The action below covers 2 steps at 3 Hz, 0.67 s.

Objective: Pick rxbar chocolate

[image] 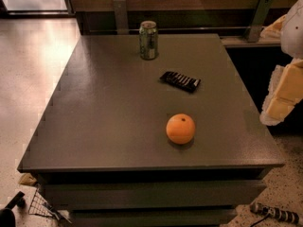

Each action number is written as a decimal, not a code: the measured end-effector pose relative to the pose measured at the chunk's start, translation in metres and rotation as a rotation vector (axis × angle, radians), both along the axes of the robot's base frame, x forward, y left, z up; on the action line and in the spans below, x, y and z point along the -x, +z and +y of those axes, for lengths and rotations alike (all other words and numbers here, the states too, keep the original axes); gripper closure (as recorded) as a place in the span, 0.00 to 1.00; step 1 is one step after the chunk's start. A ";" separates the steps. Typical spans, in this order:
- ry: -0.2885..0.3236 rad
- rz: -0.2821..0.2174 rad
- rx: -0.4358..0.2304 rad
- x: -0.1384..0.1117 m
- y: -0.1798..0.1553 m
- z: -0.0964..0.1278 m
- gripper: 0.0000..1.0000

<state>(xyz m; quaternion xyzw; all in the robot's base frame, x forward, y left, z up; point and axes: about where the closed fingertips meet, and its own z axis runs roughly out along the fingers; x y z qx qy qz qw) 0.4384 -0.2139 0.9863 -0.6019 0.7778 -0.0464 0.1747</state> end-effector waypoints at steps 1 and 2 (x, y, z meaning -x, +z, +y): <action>-0.006 -0.005 -0.012 -0.003 0.000 -0.001 0.00; -0.051 -0.040 -0.115 -0.031 -0.002 -0.008 0.00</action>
Offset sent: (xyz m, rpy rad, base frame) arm 0.0669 -0.0196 -0.0061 0.2424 -0.0703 -0.1068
